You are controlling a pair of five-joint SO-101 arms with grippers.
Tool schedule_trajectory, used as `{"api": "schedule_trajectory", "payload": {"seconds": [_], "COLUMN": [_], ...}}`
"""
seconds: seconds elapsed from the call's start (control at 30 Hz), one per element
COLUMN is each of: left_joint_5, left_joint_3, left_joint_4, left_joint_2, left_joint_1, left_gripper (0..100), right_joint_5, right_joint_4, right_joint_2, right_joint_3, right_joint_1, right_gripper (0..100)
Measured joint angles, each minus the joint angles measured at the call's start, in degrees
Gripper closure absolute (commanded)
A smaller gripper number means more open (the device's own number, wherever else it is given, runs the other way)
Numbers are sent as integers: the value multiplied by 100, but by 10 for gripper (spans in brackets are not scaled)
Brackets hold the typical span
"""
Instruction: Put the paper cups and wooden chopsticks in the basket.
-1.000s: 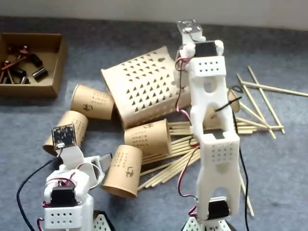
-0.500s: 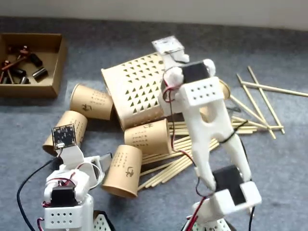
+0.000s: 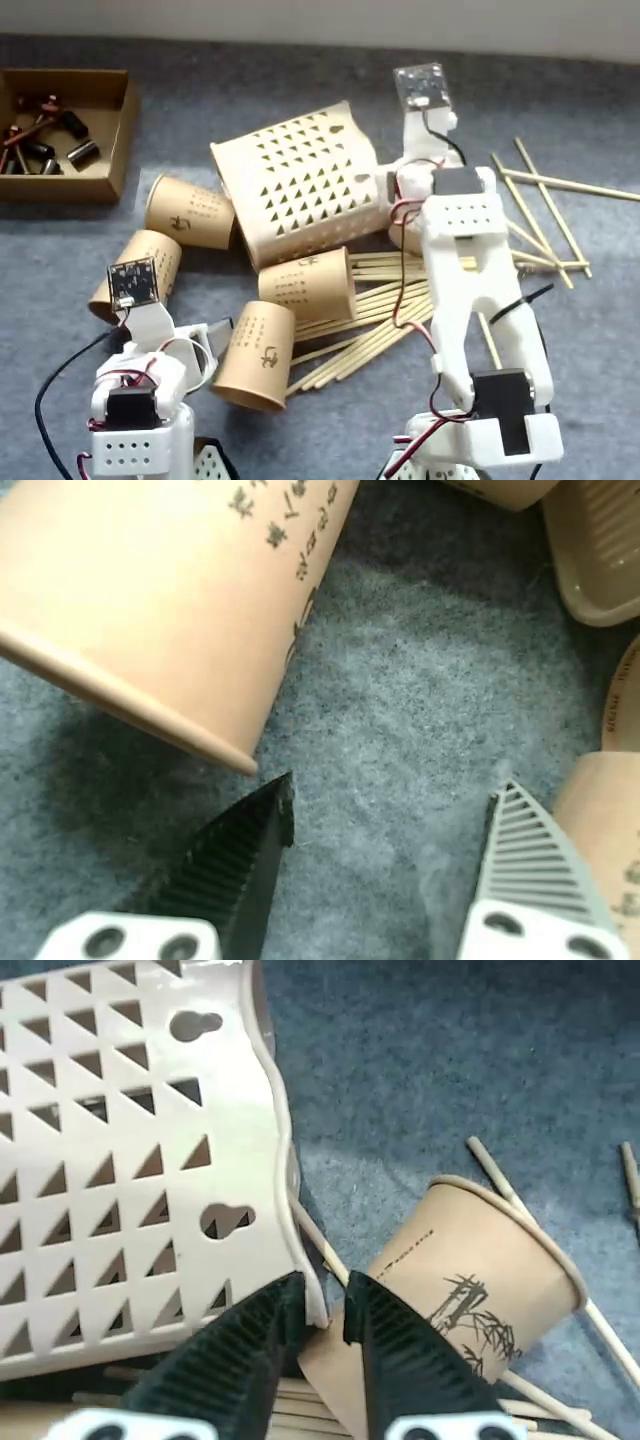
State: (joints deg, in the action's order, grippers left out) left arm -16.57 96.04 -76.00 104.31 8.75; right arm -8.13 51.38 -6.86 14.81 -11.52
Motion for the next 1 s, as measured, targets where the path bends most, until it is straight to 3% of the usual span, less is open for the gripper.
{"api": "schedule_trajectory", "payload": {"seconds": [0.53,0.8,1.0], "left_joint_5": [0,0,0], "left_joint_3": [0,0,0], "left_joint_4": [0,0,0], "left_joint_2": [0,0,0], "left_joint_1": [0,0,0], "left_gripper": [700,700,700], "right_joint_5": [9,9,9], "right_joint_4": [-1793,-2075,-2136], "right_joint_2": [-9,-18,-18], "right_joint_3": [1248,1257,1257], "right_joint_1": [105,624,633], "right_gripper": [920,921,921]}}
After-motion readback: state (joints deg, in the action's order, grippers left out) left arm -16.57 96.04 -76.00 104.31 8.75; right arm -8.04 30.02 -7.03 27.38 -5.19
